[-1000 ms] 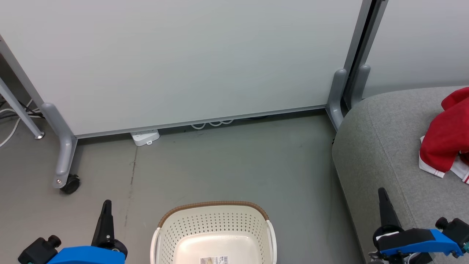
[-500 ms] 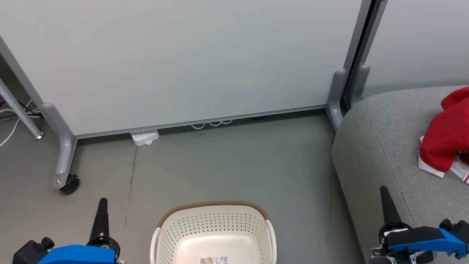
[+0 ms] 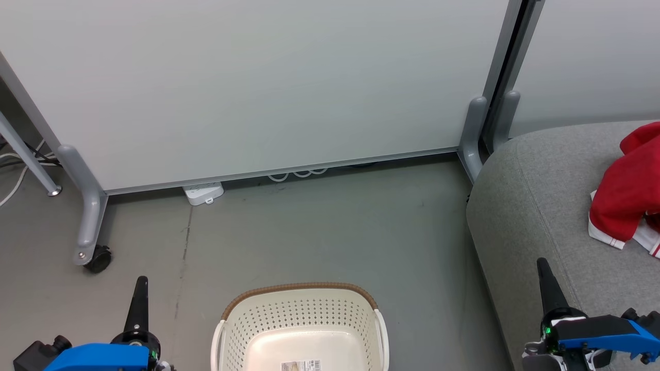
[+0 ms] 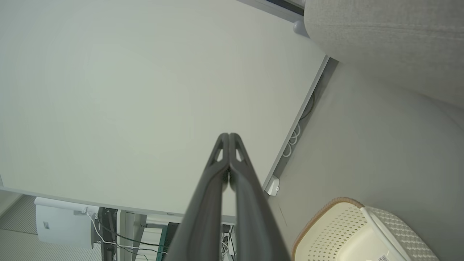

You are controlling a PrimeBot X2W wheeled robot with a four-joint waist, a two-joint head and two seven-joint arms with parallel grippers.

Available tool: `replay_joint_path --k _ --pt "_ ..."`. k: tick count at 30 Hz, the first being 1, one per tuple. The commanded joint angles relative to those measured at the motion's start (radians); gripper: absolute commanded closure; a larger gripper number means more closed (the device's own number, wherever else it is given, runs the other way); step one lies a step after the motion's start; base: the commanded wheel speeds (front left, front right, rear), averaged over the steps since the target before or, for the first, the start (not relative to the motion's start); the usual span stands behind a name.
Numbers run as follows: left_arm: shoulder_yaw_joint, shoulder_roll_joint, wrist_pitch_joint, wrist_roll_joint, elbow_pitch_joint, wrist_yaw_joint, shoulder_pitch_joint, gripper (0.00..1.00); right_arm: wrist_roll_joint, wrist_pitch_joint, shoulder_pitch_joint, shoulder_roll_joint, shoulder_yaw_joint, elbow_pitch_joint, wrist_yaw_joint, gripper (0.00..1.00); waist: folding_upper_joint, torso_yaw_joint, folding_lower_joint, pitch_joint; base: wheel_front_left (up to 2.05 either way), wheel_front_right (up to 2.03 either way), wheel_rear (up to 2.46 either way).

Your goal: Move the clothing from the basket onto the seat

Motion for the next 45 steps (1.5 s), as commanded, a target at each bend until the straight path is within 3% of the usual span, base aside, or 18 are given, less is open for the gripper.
replay_joint_path --k 1,45 --pt "0.009 0.006 0.006 -0.019 -0.011 -0.007 -0.023 1.0 0.021 0.007 -0.023 0.002 -0.004 -0.012 0.0 1.0 0.0 0.0 -0.0001 0.0 0.0 0.0 0.0" --pt "0.051 0.008 0.094 -0.356 -0.025 -0.016 -0.028 1.0 0.366 0.096 -0.032 0.006 -0.034 -0.032 0.0 1.0 0.0 -0.004 -0.0001 0.001 0.0 0.0 0.0"
